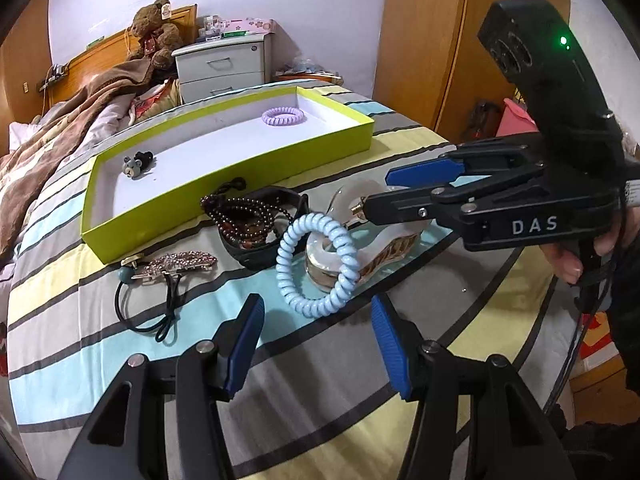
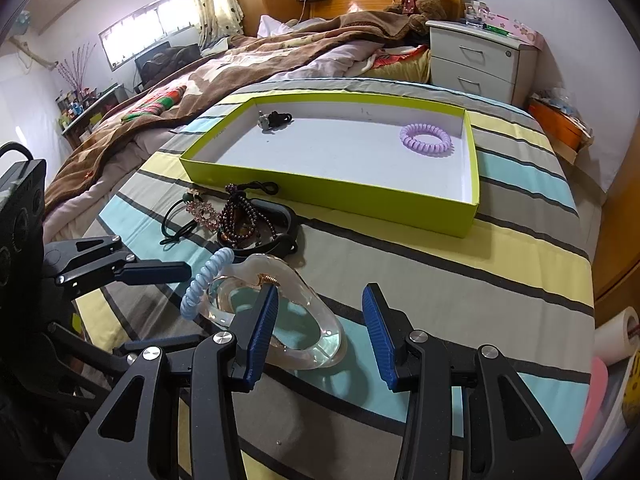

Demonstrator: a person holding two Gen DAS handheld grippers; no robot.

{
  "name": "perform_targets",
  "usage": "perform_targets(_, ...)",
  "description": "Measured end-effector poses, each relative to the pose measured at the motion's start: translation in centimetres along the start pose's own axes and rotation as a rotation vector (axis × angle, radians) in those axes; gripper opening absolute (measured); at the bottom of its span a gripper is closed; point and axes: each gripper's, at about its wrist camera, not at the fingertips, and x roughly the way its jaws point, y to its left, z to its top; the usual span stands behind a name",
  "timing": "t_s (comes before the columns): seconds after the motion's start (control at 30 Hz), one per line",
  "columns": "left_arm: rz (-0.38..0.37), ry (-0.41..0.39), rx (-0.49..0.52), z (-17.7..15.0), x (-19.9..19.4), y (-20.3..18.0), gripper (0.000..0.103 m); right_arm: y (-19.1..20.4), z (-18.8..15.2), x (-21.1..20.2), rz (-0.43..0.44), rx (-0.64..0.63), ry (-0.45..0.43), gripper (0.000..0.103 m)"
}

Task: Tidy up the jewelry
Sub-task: 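Grasp the clear claw clip with the right tool while the left tool grasps the light blue coil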

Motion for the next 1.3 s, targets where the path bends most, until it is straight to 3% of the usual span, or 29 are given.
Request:
perform_targets(0.1, 0.007, -0.010, 0.001, 0.2, 0.1, 0.1, 0.057, 0.0, 0.0, 0.0, 0.001, 0.003, 0.000, 0.045)
perform_targets(0.2, 0.001, -0.019, 0.012, 0.3, 0.0, 0.0, 0.050, 0.0, 0.0, -0.1, -0.001, 0.002, 0.002, 0.045)
perform_targets(0.37, -0.019, -0.018, 0.017, 0.3, 0.1, 0.0, 0.029, 0.0, 0.0, -0.1, 0.000, 0.005, 0.001, 0.045)
perform_targets(0.6, -0.041, -0.045, 0.016, 0.3, -0.6, 0.1, 0.013, -0.1, 0.0, -0.2, -0.001, 0.004, 0.002, 0.045)
perform_targets(1.17, -0.016, -0.086, -0.146, -0.6, -2.8, 4.4, 0.011, 0.7, 1.0, 0.7, 0.008, -0.071, 0.051, 0.045)
perform_targets(1.23, -0.015, -0.086, -0.160, -0.6, -2.9, 4.8, 0.011, 0.8, 1.1, 0.7, 0.009, -0.083, 0.055, 0.041)
perform_targets(1.3, -0.014, -0.090, -0.173, -0.5, -2.8, 5.2, 0.011, 0.8, 1.1, 0.9, 0.019, -0.085, 0.066, 0.031)
